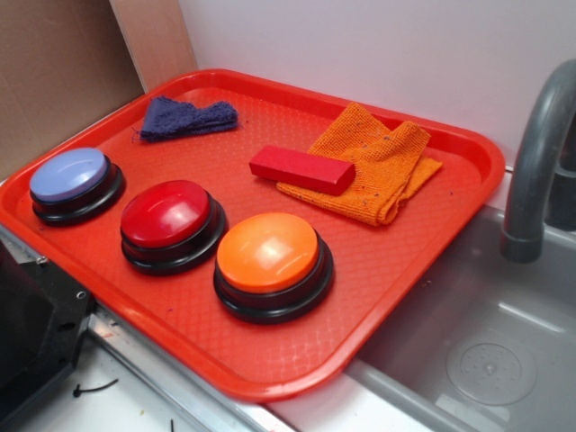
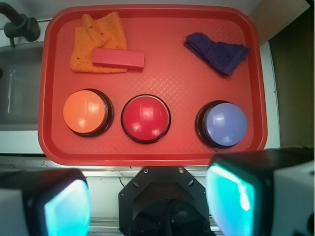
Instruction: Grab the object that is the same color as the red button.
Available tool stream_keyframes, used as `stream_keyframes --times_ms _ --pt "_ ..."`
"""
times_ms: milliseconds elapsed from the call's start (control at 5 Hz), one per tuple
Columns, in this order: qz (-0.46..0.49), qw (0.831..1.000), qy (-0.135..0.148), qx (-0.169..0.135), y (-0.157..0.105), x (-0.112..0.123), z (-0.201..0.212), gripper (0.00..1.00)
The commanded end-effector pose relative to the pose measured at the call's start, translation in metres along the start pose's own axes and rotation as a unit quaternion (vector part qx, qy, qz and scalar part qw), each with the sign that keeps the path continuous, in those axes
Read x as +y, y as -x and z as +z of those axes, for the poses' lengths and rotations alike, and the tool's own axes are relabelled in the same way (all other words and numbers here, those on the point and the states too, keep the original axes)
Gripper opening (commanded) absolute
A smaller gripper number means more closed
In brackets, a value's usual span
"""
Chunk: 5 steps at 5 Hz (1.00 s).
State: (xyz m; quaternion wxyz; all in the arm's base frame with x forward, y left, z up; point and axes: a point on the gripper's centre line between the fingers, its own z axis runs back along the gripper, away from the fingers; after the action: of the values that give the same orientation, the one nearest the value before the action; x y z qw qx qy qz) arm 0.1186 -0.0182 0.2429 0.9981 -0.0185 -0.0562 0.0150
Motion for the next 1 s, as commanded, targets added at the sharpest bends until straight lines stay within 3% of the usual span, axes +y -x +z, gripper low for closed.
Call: stream_keyframes --times_ms 0,200,400,600,800 --pt "0.0 1.0 0.0 0.0 0.0 0.0 0.0 1.0" --pt "0.109 0.994 0.008 -0.025 -0.001 -0.011 -0.001 1.0" --pt "0.216 0.976 0.009 -0.021 -0.013 -0.019 -0.009 1.0" --pt "0.337 0.941 0.002 -0.012 -0.03 -0.026 -0.024 1.0" --pt "0.453 0.892 -0.001 -0.01 -0.054 -0.027 -0.048 1.0"
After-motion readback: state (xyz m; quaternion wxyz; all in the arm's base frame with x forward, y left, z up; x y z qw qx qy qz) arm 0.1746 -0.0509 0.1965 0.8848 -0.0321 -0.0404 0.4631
